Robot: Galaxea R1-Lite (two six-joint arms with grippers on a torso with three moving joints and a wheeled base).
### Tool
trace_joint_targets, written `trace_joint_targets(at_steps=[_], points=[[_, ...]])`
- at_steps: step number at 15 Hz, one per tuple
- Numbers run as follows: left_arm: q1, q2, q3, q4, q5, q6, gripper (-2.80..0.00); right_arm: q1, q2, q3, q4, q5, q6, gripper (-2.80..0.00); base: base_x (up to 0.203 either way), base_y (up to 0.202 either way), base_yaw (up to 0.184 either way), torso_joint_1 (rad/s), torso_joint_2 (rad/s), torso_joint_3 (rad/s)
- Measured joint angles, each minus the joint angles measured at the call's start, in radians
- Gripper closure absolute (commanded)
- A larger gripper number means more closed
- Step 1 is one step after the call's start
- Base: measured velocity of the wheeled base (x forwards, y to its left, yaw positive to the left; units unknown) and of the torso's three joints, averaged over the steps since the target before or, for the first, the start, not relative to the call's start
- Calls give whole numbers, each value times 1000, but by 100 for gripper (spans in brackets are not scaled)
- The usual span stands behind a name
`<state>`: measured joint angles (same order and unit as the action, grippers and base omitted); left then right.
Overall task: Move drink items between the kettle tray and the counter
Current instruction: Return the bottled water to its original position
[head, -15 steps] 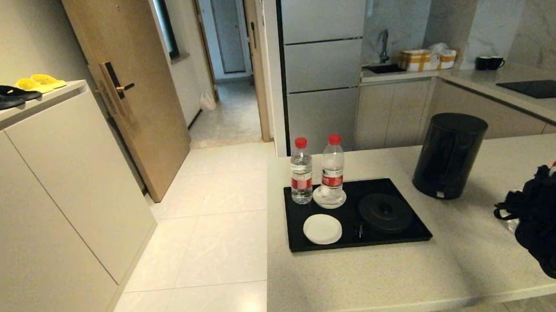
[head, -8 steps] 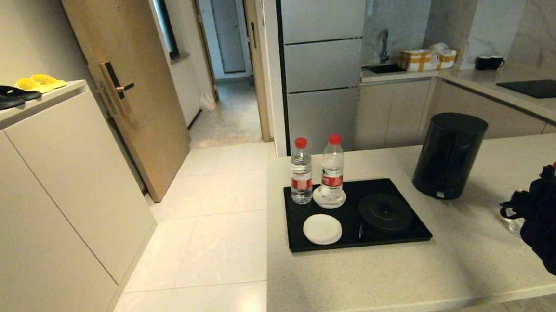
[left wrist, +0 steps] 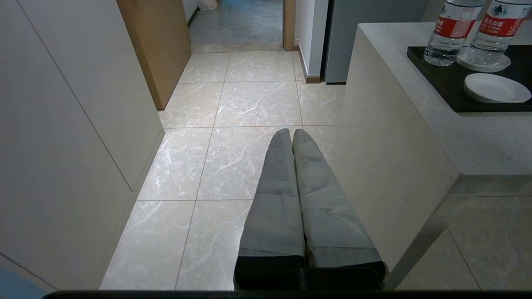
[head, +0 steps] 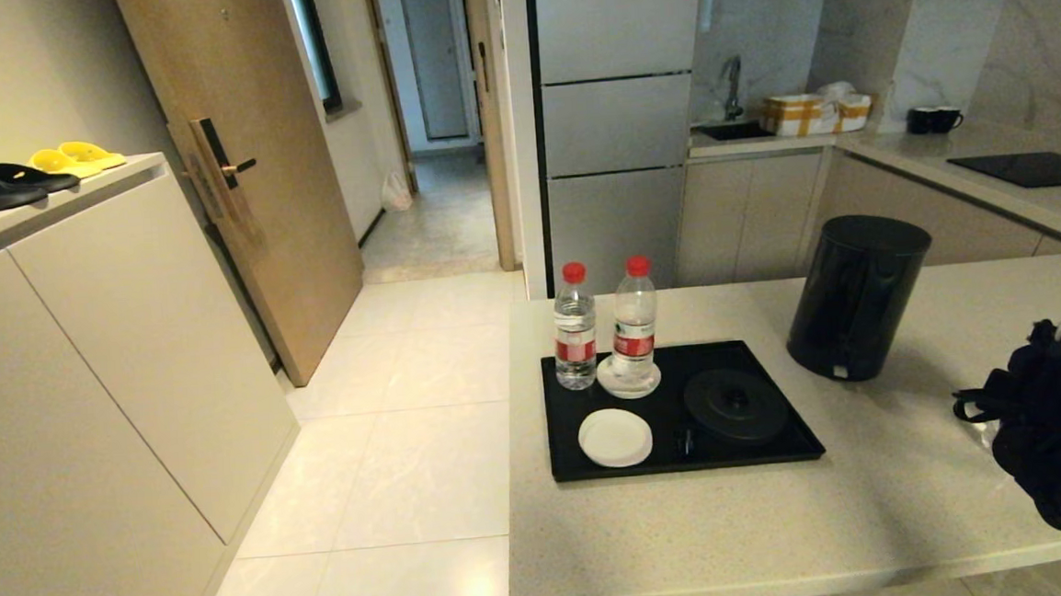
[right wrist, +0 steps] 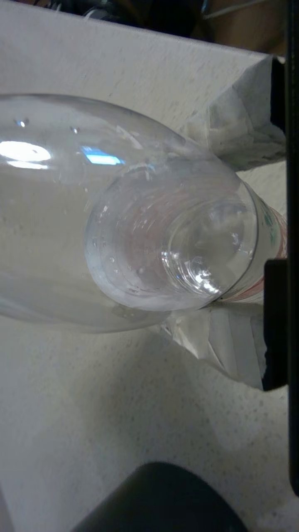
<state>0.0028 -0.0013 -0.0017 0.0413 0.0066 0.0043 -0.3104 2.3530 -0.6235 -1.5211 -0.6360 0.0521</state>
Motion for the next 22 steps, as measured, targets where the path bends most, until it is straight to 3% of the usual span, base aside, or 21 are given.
trace_joint_targets(at_steps=[3, 7, 10, 13, 16, 22], points=[[0, 0, 0, 0, 0, 0, 0, 100, -80, 46, 2, -5, 19, 0, 0, 0, 0, 0, 0, 0], [1, 0, 0, 0, 0, 0, 0, 411, -256, 61, 138, -26, 13, 0, 0, 0, 0, 0, 0, 0], [0, 0, 0, 0, 0, 0, 0, 634, -342, -49, 331, -47, 12, 0, 0, 0, 0, 0, 0, 0], [1, 0, 0, 0, 0, 0, 0, 803, -361, -193, 476, -58, 17, 0, 0, 0, 0, 0, 0, 0], [0, 0, 0, 0, 0, 0, 0, 905, -310, -298, 496, -58, 14, 0, 0, 0, 0, 0, 0, 0], [0, 0, 0, 0, 0, 0, 0, 976, -120, -516, 523, -52, -1, 0, 0, 0, 0, 0, 0, 0]])
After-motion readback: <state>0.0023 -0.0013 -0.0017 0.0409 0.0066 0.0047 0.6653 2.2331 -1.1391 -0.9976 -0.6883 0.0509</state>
